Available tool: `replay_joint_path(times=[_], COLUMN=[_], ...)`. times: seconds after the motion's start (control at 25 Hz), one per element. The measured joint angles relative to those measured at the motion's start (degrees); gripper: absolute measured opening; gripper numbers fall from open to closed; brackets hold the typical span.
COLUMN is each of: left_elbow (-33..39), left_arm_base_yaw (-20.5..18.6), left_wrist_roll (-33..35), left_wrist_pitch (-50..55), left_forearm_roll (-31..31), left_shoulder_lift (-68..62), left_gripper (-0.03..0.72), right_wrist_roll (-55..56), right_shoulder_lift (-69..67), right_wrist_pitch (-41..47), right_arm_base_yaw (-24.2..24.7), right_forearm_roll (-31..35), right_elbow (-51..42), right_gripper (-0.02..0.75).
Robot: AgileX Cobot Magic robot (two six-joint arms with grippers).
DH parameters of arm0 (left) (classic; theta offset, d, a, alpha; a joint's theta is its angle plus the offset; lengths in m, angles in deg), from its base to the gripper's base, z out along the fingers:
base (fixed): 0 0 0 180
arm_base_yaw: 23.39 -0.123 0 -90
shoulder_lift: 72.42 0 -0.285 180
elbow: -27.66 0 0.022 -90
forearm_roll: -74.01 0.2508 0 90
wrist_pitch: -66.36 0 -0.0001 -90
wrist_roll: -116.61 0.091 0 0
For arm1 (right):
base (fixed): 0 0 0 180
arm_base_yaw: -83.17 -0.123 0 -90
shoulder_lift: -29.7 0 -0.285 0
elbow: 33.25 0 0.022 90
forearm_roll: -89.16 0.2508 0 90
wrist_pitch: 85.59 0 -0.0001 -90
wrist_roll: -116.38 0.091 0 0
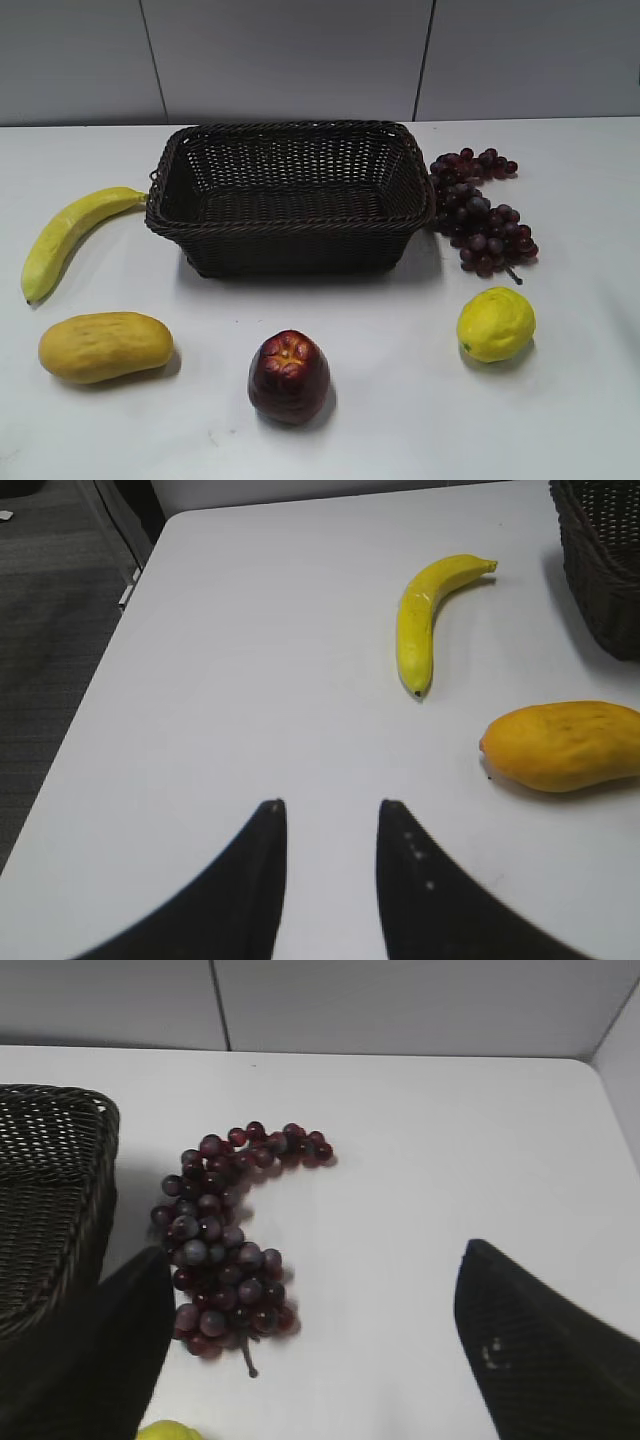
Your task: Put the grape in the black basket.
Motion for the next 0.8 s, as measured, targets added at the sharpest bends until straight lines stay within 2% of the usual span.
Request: replay_joint_path(times=[0.12, 0.28, 0.8], left_elbow=[0.0, 0.0, 0.0], left_arm_base_yaw=[0.0, 0.0, 0.0], left_wrist_roll=[0.0, 0.0, 0.0], left_wrist_pitch=[0.0, 0.0, 0.0], left_forearm_roll=[0.0, 0.0, 0.0], left_shoulder_lift=[0.0, 0.0, 0.0], left_gripper=[0.228, 0.228, 0.23], right_wrist_roll=[-0.23, -0.4, -1.18], right_shoulder_lift=[-4.99, -12.06, -34.34], right_wrist_pitch=[0.05, 2.02, 13.34], right_arm_base_yaw=[-3.79, -6.47, -6.93], right_forearm_roll=[0.28, 0.49, 0.49], right_elbow=[3.11, 7.09, 22.19], right_gripper=[0.669, 0.669, 0.669])
